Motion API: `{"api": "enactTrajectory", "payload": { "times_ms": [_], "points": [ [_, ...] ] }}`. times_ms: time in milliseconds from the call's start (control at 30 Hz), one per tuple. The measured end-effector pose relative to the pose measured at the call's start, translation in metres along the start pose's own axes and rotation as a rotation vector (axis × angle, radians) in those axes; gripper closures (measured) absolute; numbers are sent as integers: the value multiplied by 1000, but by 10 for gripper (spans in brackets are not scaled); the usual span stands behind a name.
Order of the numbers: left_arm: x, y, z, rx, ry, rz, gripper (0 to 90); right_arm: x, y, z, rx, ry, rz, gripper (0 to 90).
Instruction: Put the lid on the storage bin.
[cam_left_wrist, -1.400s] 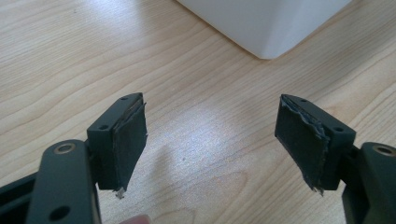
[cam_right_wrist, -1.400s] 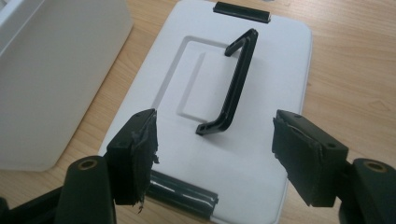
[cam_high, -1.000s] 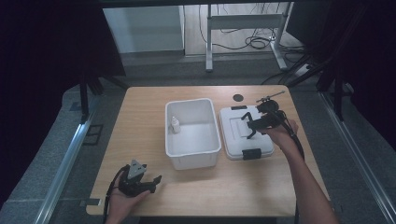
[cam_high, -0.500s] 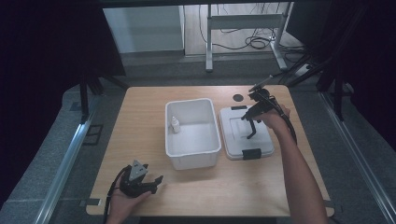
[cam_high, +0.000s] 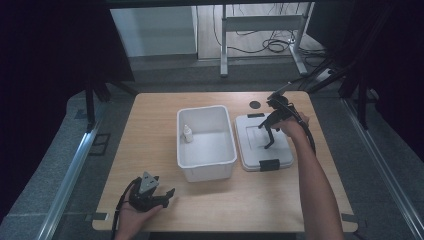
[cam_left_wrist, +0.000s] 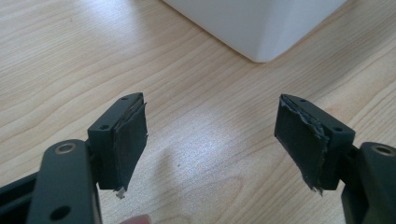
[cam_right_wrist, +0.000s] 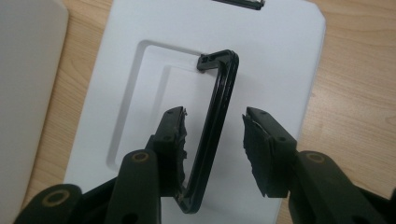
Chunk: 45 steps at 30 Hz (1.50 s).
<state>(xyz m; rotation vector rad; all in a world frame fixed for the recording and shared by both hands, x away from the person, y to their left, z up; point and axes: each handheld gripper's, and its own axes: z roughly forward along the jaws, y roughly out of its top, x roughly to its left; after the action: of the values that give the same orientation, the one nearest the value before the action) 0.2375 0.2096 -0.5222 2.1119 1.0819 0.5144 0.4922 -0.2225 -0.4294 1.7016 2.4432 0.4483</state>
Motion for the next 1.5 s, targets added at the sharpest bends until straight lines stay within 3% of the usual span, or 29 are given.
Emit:
{"api": "enactTrajectory", "payload": {
  "times_ms": [333,700,800,1133,1500],
  "points": [
    [1,-1,1,13,-7,-9,254,-5,-2,21,31,25,39,650],
    [2,-2,3,25,-6,-8,254,-8,-2,29,58,58,93,702],
    [3,-2,3,27,-6,-12,254,-9,-2,30,64,73,117,760],
    [2,-2,4,29,-17,0,252,-8,-2,29,56,120,207,834],
    [2,-2,4,25,-20,-3,253,2,-3,19,45,117,211,848]
  ]
}}
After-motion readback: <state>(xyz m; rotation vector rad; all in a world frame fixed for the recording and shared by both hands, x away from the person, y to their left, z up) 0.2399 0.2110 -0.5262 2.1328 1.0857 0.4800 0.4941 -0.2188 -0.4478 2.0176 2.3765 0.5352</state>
